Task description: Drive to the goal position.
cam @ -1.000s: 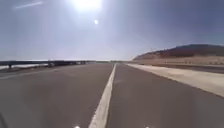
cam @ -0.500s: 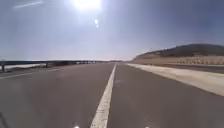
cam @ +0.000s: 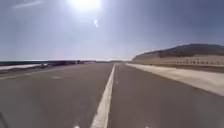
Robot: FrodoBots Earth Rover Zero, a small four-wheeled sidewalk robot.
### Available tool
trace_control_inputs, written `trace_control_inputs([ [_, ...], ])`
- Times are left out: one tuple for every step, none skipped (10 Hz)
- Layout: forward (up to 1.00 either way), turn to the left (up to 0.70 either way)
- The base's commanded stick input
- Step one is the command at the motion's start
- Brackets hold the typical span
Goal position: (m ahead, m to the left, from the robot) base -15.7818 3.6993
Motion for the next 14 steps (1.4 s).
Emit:
trace_control_inputs([
  [1.0,0.0],
  [1.0,0.0],
  [1.0,0.0],
  [1.0,0.0],
  [1.0,0.0],
  [1.0,0.0],
  [1.0,0.0],
  [1.0,0.0],
  [0.0,0.0],
  [0.0,0.0],
  [0.0,0.45],
  [0.0,0.45],
  [0.0,0.45],
  [0.0,0.45],
])
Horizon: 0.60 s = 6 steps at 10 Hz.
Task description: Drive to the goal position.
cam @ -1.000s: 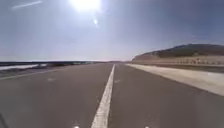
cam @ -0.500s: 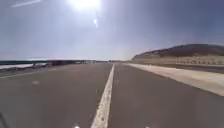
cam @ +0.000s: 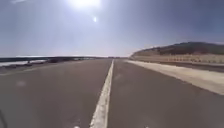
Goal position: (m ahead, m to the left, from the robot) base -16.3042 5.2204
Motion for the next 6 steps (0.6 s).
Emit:
trace_control_inputs([
  [0.0,0.45],
  [0.0,0.45],
  [0.0,0.45],
  [0.0,0.45],
  [0.0,0.45],
  [0.0,0.45],
])
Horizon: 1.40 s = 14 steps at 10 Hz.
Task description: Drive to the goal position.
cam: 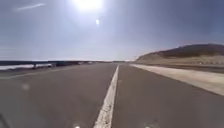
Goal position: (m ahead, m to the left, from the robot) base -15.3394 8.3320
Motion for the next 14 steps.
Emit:
trace_control_inputs([
  [0.0,0.45],
  [0.0,0.45],
  [0.0,0.45],
  [0.0,0.45],
  [0.0,0.45],
  [0.0,0.45],
  [0.0,0.45],
  [0.0,0.45],
  [0.0,0.45],
  [0.0,0.45],
  [0.0,0.45],
  [0.0,0.45],
  [0.0,0.45],
  [0.0,0.45],
])
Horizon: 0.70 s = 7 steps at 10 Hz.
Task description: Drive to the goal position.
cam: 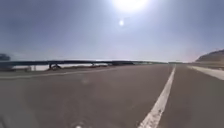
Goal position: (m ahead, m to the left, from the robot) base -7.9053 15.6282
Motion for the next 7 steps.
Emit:
trace_control_inputs([
  [0.0,0.45],
  [0.0,0.45],
  [0.0,0.45],
  [0.0,0.45],
  [0.0,0.45],
  [0.0,0.45],
  [0.0,0.45],
])
